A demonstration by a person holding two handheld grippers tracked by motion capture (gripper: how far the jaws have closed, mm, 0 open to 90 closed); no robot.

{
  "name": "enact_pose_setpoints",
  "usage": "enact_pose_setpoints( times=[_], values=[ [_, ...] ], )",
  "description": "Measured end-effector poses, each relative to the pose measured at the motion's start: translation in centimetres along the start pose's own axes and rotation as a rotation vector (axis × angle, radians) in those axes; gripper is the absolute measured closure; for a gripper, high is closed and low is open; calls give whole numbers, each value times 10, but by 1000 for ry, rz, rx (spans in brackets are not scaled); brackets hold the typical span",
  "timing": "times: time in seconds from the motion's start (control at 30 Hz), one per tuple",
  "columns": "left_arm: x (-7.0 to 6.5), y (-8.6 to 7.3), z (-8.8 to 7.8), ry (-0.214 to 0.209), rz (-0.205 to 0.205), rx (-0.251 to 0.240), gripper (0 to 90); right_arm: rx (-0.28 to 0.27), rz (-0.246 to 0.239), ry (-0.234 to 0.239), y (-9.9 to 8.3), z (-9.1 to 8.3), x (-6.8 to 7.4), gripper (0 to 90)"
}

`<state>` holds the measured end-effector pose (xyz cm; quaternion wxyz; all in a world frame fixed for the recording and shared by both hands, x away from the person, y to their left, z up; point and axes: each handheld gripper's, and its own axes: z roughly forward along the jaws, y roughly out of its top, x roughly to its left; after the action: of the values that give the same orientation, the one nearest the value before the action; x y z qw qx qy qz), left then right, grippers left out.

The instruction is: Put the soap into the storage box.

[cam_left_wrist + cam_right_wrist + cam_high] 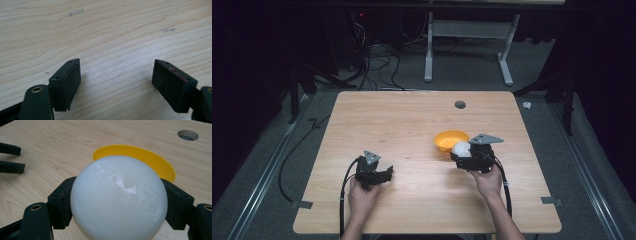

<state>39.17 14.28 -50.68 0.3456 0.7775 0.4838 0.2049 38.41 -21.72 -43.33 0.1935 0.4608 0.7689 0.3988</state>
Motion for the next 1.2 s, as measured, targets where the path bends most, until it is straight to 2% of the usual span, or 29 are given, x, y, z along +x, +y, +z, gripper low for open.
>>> enact_pose_setpoints(
  times=[0.4, 0.6, 1.2],
  values=[
    [0, 0, 0, 0, 0, 0, 237, 1, -9, -10, 15, 1, -6, 248],
    [0, 0, 0, -1, 0, 2, 236, 4, 8, -6, 21, 6, -11, 248],
    [0, 0, 0, -5, -1, 1, 235, 42, 8, -9, 37, 25, -17, 248]
  ],
)
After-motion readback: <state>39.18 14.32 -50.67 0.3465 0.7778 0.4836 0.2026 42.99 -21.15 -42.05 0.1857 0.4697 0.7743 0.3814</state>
